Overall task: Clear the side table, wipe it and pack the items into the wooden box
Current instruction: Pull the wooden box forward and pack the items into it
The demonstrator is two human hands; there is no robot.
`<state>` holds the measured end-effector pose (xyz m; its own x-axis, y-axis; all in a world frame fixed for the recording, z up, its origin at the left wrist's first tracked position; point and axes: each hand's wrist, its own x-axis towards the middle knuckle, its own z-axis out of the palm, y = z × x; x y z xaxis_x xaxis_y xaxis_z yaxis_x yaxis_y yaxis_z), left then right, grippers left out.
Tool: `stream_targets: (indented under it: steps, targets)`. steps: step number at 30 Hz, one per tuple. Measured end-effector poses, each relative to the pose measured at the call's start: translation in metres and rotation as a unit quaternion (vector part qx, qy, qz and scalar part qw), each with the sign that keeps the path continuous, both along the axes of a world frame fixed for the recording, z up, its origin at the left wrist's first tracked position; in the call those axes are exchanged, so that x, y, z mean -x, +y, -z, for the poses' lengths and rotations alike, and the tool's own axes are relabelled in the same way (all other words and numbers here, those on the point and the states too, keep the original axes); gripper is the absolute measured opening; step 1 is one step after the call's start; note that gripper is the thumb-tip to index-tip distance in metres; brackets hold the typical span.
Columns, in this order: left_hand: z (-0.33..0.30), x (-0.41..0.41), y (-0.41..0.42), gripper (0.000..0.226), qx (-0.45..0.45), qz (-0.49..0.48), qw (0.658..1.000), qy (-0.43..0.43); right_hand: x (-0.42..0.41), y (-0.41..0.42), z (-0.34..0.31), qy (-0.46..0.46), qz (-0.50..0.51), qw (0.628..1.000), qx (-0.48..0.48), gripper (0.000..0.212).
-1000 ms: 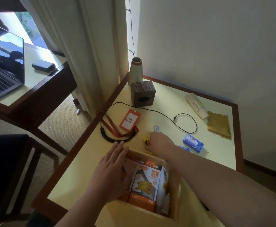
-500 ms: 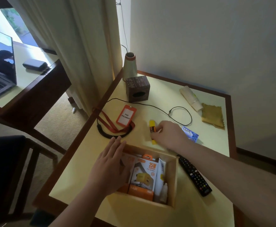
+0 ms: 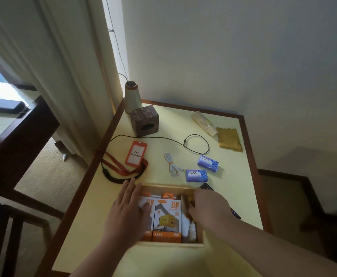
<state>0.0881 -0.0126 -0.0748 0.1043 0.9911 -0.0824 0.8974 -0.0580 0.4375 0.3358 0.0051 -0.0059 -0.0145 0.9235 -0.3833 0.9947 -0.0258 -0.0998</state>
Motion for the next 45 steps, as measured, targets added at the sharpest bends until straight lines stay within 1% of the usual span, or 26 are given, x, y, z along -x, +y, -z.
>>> stream_targets:
  steps: [1, 2, 4, 7, 10, 12, 14, 16, 18, 21, 25, 31, 34, 38, 42, 45]
  targets:
    - [0.0, 0.0, 0.0, 0.077, -0.006, 0.002, 1.0, -0.004, 0.003, 0.001, 0.004, -0.011, 0.001, 1.0, -0.018, 0.014]
    - [0.001, 0.001, 0.0, 0.077, -0.007, 0.004, 1.0, -0.007, 0.006, 0.001, 0.007, -0.015, 0.008, 0.999, -0.031, 0.009]
    - [0.001, 0.001, 0.002, 0.077, 0.003, 0.006, 1.0, -0.01, 0.007, 0.0, 0.013, 0.002, 0.017, 0.999, -0.034, 0.015]
    - [0.0, 0.001, 0.005, 0.075, 0.02, 0.003, 1.0, -0.014, 0.004, -0.005, 0.014, 0.04, 0.025, 0.999, -0.021, 0.012]
    - [-0.001, 0.0, 0.005, 0.075, 0.023, 0.006, 1.0, -0.003, -0.001, -0.01, 0.011, 0.057, 0.033, 0.998, -0.02, 0.017]
    - [0.0, 0.001, 0.005, 0.075, 0.027, 0.007, 1.0, 0.003, -0.003, -0.011, 0.008, 0.069, 0.037, 0.997, -0.021, 0.015]
    - [0.0, 0.002, 0.005, 0.075, 0.028, 0.01, 1.0, 0.001, -0.006, -0.008, 0.007, 0.084, 0.019, 0.996, -0.016, 0.014]
    - [-0.001, 0.001, 0.006, 0.075, 0.032, 0.01, 0.999, 0.0, -0.009, -0.005, 0.006, 0.092, -0.002, 0.996, -0.006, 0.019]
    - [-0.003, 0.001, 0.006, 0.075, 0.034, 0.011, 0.999, 0.001, -0.011, -0.001, 0.006, 0.104, -0.001, 0.995, 0.004, 0.025]
    - [-0.008, 0.002, 0.007, 0.075, 0.03, 0.015, 0.999, -0.006, -0.012, 0.003, 0.009, 0.102, 0.003, 0.995, 0.011, 0.027]
    - [-0.01, 0.002, 0.008, 0.078, 0.038, 0.022, 0.999, -0.01, -0.012, 0.006, 0.01, 0.087, -0.016, 0.996, 0.034, 0.028]
    - [-0.013, 0.004, 0.008, 0.077, 0.037, 0.029, 0.999, -0.006, -0.004, 0.013, 0.001, 0.071, -0.017, 0.996, 0.055, 0.02]
    - [-0.013, 0.003, 0.008, 0.078, 0.036, 0.029, 0.999, -0.003, 0.002, 0.013, 0.004, 0.074, -0.002, 0.997, 0.035, 0.018]
    - [-0.01, 0.001, 0.007, 0.077, 0.032, 0.016, 0.999, 0.001, 0.007, 0.007, 0.005, 0.107, 0.016, 0.994, -0.019, 0.018]
    - [-0.007, -0.001, 0.009, 0.079, 0.031, 0.012, 0.999, 0.002, -0.004, 0.004, 0.004, 0.126, 0.055, 0.986, -0.092, 0.029]
    - [-0.005, 0.0, 0.008, 0.079, 0.029, 0.009, 1.0, 0.001, -0.02, 0.003, 0.006, 0.15, 0.083, 0.979, -0.114, 0.03]
